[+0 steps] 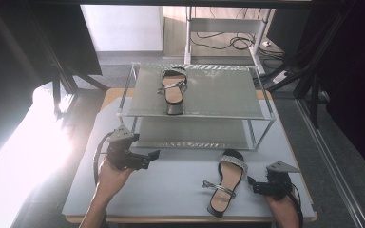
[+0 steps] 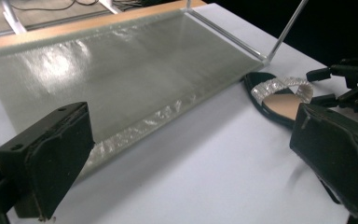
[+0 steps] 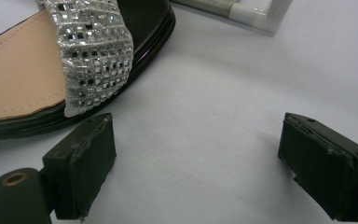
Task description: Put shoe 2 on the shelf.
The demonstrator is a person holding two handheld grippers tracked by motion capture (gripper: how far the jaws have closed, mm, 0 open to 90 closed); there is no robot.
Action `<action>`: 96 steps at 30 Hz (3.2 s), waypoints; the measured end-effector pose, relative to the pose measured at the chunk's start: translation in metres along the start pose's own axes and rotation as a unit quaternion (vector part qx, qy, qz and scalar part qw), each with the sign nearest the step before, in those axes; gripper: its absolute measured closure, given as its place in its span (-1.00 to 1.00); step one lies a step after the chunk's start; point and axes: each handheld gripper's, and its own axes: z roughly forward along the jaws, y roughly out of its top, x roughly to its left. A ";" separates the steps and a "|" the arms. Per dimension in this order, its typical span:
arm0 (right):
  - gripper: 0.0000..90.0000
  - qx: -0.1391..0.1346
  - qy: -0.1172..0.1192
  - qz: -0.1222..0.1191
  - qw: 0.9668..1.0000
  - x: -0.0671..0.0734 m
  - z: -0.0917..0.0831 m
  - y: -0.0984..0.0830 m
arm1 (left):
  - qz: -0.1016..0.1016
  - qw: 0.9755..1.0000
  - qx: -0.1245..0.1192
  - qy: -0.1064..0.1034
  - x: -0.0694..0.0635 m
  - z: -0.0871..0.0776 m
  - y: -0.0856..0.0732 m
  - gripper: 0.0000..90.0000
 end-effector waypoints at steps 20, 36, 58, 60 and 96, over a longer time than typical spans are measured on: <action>-0.97 0.006 0.005 0.003 1.000 -0.001 0.000 0.001 | -0.005 0.999 0.034 0.034 -0.001 0.025 -0.067 -1.00; -1.00 0.004 -0.017 0.002 1.000 -0.005 0.001 0.010 | 0.002 0.990 0.116 0.077 0.000 0.047 -0.100 -1.00; -0.89 0.030 -0.044 -0.024 0.998 0.011 0.036 0.045 | 0.016 0.984 0.144 0.099 -0.003 0.054 -0.103 -1.00; -0.88 0.028 -0.038 -0.024 0.999 0.014 0.039 0.047 | 0.016 0.984 0.144 0.099 -0.003 0.054 -0.103 -1.00; -0.41 0.017 0.161 -0.008 0.987 0.069 0.052 0.078 | 0.017 0.984 0.144 0.100 -0.003 0.054 -0.103 -1.00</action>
